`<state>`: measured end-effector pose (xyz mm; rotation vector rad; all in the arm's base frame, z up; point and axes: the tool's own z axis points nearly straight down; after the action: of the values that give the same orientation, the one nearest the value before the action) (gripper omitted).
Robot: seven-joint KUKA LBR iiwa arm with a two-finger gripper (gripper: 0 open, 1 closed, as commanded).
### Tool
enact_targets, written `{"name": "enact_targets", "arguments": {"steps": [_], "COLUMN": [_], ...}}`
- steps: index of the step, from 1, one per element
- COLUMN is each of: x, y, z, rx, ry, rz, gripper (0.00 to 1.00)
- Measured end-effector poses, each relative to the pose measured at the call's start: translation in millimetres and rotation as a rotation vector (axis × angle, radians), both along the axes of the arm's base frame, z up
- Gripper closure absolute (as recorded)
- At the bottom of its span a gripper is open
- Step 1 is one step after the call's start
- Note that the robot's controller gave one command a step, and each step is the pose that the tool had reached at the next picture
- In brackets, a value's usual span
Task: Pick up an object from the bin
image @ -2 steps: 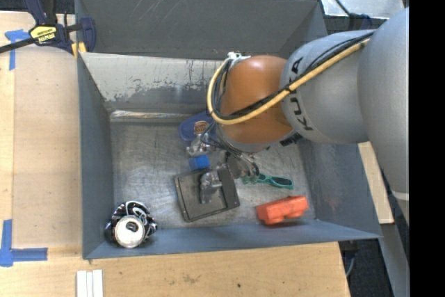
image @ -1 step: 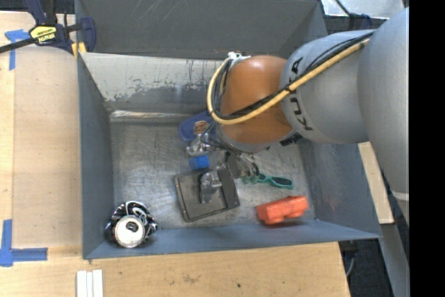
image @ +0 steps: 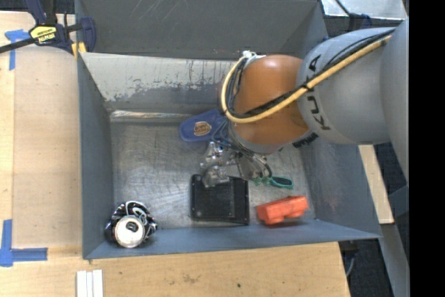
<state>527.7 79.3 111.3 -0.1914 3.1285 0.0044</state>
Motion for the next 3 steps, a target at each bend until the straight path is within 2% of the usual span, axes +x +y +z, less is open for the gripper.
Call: {"name": "enact_targets", "arguments": {"steps": [1, 2, 3], "x": [-3.9, -18.8, -26.0], "y": [6, 3, -5], "z": [26, 74, 128], "rx": [-0.003, -0.003, -0.001], "ry": [0.004, 0.012, 0.006], "rz": [-0.017, -0.100, -0.156], "gripper": [1.00, 1.00, 1.00]}}
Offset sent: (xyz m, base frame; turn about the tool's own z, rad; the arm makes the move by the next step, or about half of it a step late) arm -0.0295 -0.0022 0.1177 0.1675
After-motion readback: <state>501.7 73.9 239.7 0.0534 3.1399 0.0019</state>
